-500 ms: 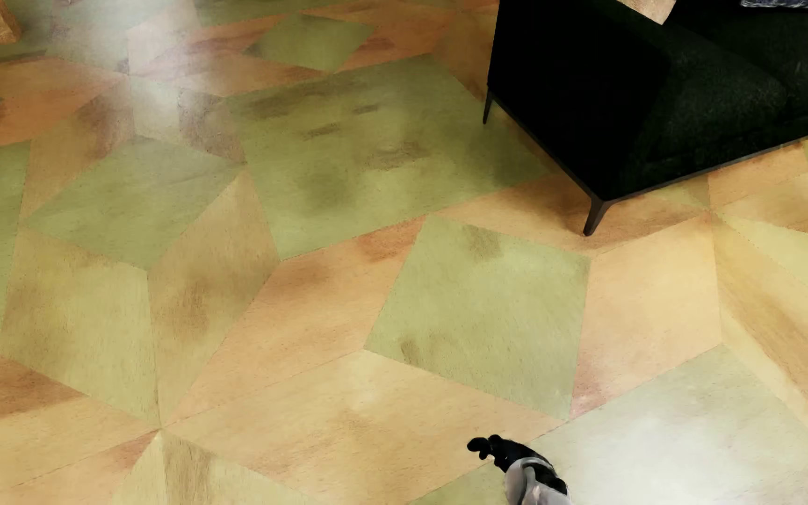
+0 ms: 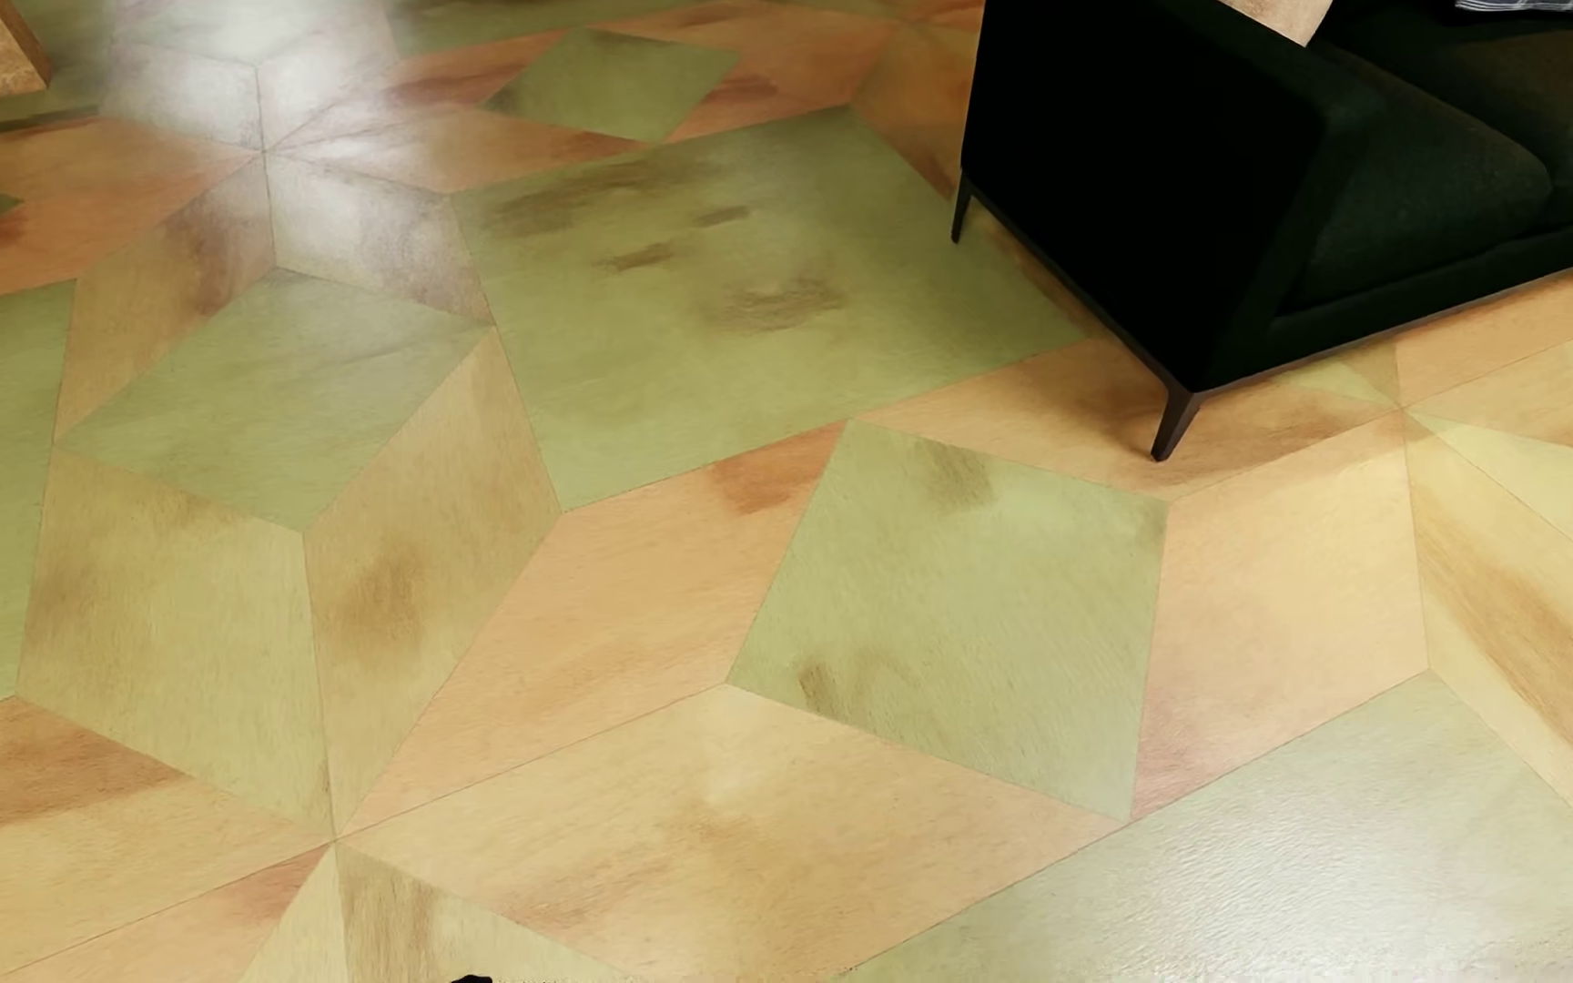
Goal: Approach the sofa
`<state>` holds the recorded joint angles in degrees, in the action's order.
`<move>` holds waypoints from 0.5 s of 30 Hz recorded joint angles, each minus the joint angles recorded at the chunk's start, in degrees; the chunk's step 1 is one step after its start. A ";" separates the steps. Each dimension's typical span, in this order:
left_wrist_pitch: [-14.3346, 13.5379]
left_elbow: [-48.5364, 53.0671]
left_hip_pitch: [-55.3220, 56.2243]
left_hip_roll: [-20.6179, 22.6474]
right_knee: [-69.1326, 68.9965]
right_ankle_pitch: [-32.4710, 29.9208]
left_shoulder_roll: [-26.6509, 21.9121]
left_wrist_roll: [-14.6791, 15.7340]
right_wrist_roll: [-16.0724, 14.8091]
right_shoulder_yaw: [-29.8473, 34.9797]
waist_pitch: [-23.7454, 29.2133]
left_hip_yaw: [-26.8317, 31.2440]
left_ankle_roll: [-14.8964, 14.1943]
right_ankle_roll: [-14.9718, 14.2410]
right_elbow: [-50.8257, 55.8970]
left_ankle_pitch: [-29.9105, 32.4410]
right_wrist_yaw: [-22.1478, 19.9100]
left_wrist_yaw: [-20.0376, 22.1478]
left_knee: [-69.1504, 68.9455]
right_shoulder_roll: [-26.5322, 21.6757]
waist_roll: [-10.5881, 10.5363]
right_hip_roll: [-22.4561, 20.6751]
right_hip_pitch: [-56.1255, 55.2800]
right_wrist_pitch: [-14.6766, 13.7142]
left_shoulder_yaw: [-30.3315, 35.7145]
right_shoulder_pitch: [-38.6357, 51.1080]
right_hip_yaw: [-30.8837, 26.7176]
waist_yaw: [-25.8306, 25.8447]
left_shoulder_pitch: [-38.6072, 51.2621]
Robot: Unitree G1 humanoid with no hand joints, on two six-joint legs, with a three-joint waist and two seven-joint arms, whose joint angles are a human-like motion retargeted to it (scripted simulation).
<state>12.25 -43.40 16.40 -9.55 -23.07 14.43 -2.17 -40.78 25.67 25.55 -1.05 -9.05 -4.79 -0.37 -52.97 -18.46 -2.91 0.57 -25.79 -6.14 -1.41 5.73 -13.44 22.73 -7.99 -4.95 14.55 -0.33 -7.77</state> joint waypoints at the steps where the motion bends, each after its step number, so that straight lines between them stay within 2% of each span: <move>1: -0.02 0.01 0.96 -0.49 -0.50 0.00 -0.25 0.07 1.47 1.67 0.15 -0.34 0.34 -0.40 0.62 -0.79 -0.52 -0.21 -2.09 -1.39 -0.11 -0.27 -0.51 -1.33 -0.15 -0.64 -0.76 0.06 -0.38; 3: 0.10 0.37 3.63 -1.83 -1.66 -0.07 -0.71 0.09 4.14 4.91 0.49 -0.80 0.33 -1.44 1.27 -1.87 0.77 -0.18 -8.26 -3.66 -0.49 -1.04 -1.76 -2.69 -0.04 -0.01 -2.83 0.13 -1.13; 5: 0.65 0.22 7.35 -1.96 -2.71 -0.63 -0.38 0.91 6.01 7.24 0.84 2.97 -3.06 -2.82 0.44 -1.12 2.91 0.29 -16.21 -5.52 -0.86 -1.86 -3.39 -2.58 -0.18 2.93 -6.24 -0.19 -1.33; 6: 0.64 0.45 9.12 0.00 -3.13 -1.07 -0.26 1.45 6.60 7.88 0.99 8.79 -6.55 -3.65 -0.21 -0.50 3.57 1.32 -20.00 -6.29 -0.94 -2.27 -4.32 -2.17 -0.55 4.91 -8.51 -0.46 -1.49; 7: 0.41 1.03 10.08 3.99 -3.58 -1.56 -0.03 2.29 7.05 8.16 1.09 16.98 -9.26 -4.73 -0.76 -0.64 3.80 2.83 -22.82 -6.92 -0.93 -2.59 -5.39 -1.58 -1.24 7.09 -11.01 -0.62 -1.70; 9: 0.34 1.42 5.51 15.15 -4.34 -2.80 0.47 3.43 7.55 7.57 1.17 34.87 -9.41 -7.51 -0.05 -5.07 3.21 3.89 -22.90 -8.18 -0.59 -2.77 -8.19 -1.17 -1.43 11.10 -17.34 -0.67 -1.63; 10: 0.42 1.77 2.06 18.22 -4.05 -3.79 0.71 3.69 7.59 7.10 1.27 41.49 -9.58 -9.41 0.72 -8.23 2.56 3.60 -20.66 -8.67 -0.32 -3.03 -9.65 -1.27 -1.24 13.34 -21.67 -0.90 -1.92; 11: 0.11 2.35 0.85 18.35 -3.58 -4.80 0.85 3.96 7.46 6.94 1.51 41.69 -9.60 -12.02 1.41 -10.79 1.83 3.01 -18.88 -8.98 -0.27 -3.56 -11.17 -1.66 -1.03 16.04 -26.34 -1.11 -2.98; 12: -0.07 2.92 0.66 17.39 -2.86 -5.91 1.20 4.18 7.40 7.35 1.78 34.67 -2.33 -13.73 2.41 -12.49 1.52 2.40 -17.23 -9.21 -0.38 -4.66 -12.93 -2.49 -0.57 18.84 -31.02 -1.20 -3.86; 13: -0.16 2.91 0.88 16.54 -0.99 -7.53 1.76 4.31 7.79 8.42 2.06 27.20 2.18 -13.84 3.74 -13.36 1.65 1.75 -15.58 -9.63 -0.36 -6.22 -14.15 -3.27 -0.11 21.69 -35.98 -1.54 -4.40; 14: -0.25 2.68 1.74 16.64 1.26 -8.76 1.98 4.18 7.73 8.87 2.55 21.60 4.30 -14.11 5.66 -12.67 0.97 1.32 -14.77 -9.76 -0.04 -6.15 -15.99 -4.00 0.99 24.02 -38.57 -2.09 -4.47; 15: -0.11 2.18 2.75 16.06 2.50 -8.24 1.38 3.70 7.39 8.57 3.19 16.08 5.49 -13.02 7.87 -11.59 -0.67 0.78 -14.06 -9.01 0.80 -3.29 -18.89 -4.44 2.59 24.97 -35.66 -2.49 -4.37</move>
<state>12.13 -41.22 19.15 6.51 -20.57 6.19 -0.79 -37.08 33.06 34.12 2.13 7.03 0.70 -13.39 -45.10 -30.05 -3.59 1.35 -39.86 -15.14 -0.60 2.44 -32.33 18.30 -5.41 20.02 -21.11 -2.82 -12.14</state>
